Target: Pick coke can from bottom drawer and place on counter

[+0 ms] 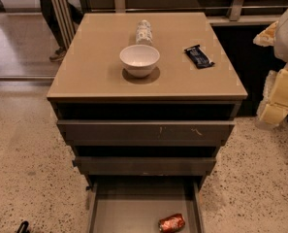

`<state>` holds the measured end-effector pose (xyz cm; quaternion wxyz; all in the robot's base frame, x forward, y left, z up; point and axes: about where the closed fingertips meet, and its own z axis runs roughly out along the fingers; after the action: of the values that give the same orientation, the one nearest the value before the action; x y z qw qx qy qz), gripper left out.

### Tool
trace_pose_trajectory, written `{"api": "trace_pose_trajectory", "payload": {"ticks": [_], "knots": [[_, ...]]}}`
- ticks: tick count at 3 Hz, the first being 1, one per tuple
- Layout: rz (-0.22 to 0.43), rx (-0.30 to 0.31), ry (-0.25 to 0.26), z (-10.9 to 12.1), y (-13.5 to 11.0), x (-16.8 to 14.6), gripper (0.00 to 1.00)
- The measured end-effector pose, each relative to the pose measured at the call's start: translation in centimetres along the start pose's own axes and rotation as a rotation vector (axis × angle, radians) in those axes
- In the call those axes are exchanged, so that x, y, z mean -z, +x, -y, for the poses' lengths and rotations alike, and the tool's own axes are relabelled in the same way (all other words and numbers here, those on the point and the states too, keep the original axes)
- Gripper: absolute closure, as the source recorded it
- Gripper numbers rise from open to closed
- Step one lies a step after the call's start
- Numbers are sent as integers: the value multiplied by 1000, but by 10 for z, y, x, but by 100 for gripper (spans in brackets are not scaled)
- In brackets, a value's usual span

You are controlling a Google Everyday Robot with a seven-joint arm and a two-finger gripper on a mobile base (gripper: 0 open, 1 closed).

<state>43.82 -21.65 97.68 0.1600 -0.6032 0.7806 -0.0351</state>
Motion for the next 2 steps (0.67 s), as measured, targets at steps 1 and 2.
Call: {"api": "trace_pose_trajectory", "payload": {"ticks": [1,2], "knots": [[0,0,0,0,0,0,0],[27,-15,26,-3,6,-6,0]]}}
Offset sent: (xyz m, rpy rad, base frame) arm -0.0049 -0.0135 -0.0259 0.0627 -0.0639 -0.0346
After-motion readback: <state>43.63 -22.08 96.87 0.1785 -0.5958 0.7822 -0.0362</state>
